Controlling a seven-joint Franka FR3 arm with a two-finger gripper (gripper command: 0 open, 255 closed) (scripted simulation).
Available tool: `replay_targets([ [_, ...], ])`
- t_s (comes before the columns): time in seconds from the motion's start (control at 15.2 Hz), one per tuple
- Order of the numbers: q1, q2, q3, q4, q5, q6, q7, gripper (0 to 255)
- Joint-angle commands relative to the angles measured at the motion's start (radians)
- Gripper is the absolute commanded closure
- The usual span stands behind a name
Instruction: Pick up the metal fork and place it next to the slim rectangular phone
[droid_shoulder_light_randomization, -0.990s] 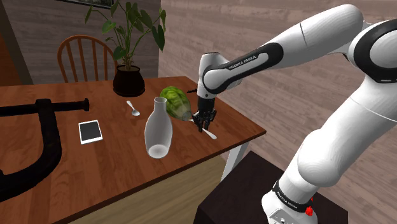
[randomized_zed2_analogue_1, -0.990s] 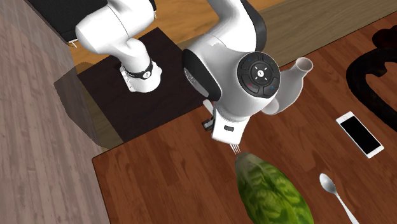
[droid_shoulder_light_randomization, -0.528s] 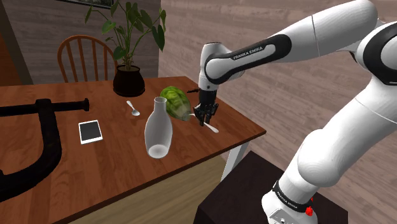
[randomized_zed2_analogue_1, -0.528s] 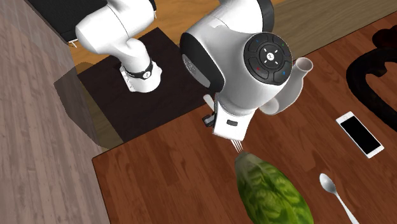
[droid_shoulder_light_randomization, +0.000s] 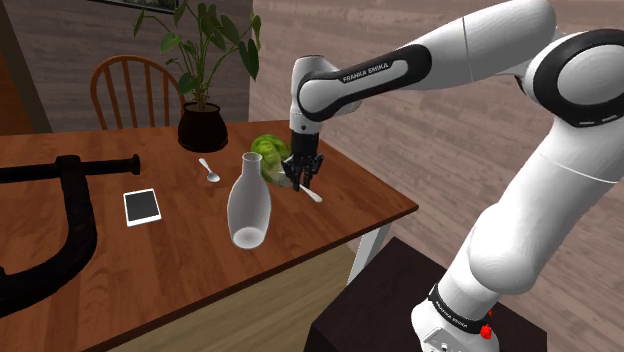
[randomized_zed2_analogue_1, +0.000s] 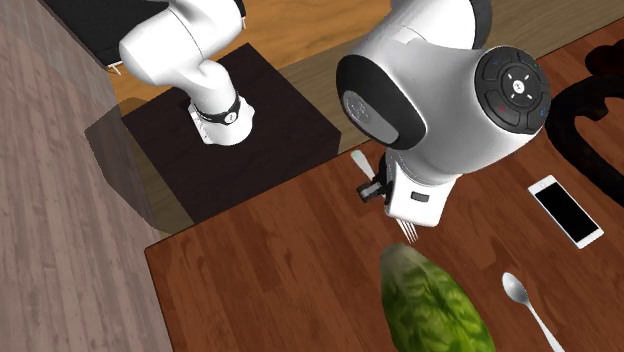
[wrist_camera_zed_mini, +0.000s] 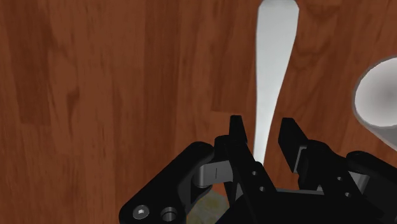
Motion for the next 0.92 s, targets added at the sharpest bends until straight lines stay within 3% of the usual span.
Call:
replay_targets([
  [0.0,0.011,0.083,0.014,0.083,-0.008,0.001,0.031,255],
  [0.46,0.065,0.339,0.044,0.406,-0.048,-0.064,0.129,255],
  [0.86,0.128,0.591,0.05,0.771,-0.088,-0.176,0.198,255],
])
